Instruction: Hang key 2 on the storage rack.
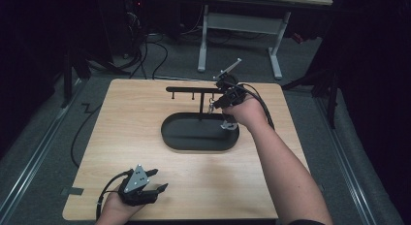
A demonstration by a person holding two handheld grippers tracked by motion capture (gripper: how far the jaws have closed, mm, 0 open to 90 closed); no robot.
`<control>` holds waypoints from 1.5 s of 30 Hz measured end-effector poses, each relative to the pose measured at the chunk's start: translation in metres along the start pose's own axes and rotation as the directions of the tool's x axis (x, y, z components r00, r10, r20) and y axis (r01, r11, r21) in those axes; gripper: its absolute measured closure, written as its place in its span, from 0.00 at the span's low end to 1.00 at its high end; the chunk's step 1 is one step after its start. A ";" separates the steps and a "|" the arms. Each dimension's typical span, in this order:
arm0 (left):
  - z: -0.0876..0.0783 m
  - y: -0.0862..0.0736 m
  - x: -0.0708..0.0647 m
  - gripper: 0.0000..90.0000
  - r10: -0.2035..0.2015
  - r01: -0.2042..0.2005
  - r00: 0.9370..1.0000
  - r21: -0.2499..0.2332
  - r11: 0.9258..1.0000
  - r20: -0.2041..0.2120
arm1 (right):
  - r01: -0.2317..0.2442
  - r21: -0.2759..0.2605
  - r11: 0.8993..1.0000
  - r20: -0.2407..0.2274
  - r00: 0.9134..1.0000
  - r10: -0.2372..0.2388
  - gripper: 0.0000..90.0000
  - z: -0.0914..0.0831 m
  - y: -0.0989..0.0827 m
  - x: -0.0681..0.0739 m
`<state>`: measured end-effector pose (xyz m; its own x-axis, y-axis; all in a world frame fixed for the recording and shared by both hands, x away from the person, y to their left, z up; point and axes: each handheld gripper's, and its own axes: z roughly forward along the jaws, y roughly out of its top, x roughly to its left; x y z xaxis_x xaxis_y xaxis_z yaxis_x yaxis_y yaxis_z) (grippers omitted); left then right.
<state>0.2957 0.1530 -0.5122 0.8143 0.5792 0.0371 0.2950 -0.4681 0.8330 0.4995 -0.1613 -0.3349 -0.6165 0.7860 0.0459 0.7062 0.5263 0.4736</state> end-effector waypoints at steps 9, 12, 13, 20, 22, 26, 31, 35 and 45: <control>0.001 0.000 -0.001 0.43 -0.001 0.001 1.000 0.007 1.000 0.008 | -0.012 -0.018 1.000 0.008 1.000 0.012 0.99 0.002 0.000 -0.009; 0.002 0.000 -0.001 0.43 0.003 -0.003 1.000 0.009 1.000 0.008 | -0.011 -0.023 1.000 0.011 1.000 0.012 0.99 0.004 0.002 -0.013; 0.002 0.000 -0.001 0.43 0.004 -0.004 1.000 0.010 1.000 0.009 | -0.021 -0.022 1.000 0.017 1.000 0.022 0.99 0.005 0.002 -0.013; 0.003 -0.001 -0.001 0.43 0.004 -0.004 1.000 0.012 1.000 0.015 | -0.044 -0.048 0.998 0.031 0.998 0.045 0.98 0.013 0.008 -0.022; 0.003 -0.001 0.000 0.43 0.002 -0.002 1.000 0.013 1.000 0.016 | -0.050 -0.048 0.998 0.044 0.998 0.052 0.97 0.013 0.009 -0.021; 0.002 -0.001 0.000 0.43 0.000 0.000 1.000 0.010 1.000 0.014 | -0.058 -0.060 0.996 0.060 0.996 0.062 0.93 0.008 0.007 -0.020; 0.003 0.000 0.000 0.43 0.005 -0.005 1.000 0.014 1.000 0.015 | -0.049 -0.076 0.996 0.063 0.997 0.054 0.90 -0.003 -0.001 -0.015; 0.004 0.000 -0.001 0.43 0.003 -0.003 1.000 0.012 1.000 0.011 | -0.054 -0.090 0.995 0.041 0.997 0.058 0.87 -0.009 -0.015 -0.009; 0.006 0.000 -0.001 0.43 0.003 -0.004 1.000 0.018 1.000 0.011 | -0.055 -0.118 0.992 -0.011 0.998 0.054 0.80 0.003 -0.054 0.003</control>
<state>0.2982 0.1482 -0.5154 0.8206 0.5705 0.0341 0.3011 -0.4822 0.8227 0.4604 -0.1871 -0.3628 -0.5814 0.8096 0.0811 0.6931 0.4405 0.5706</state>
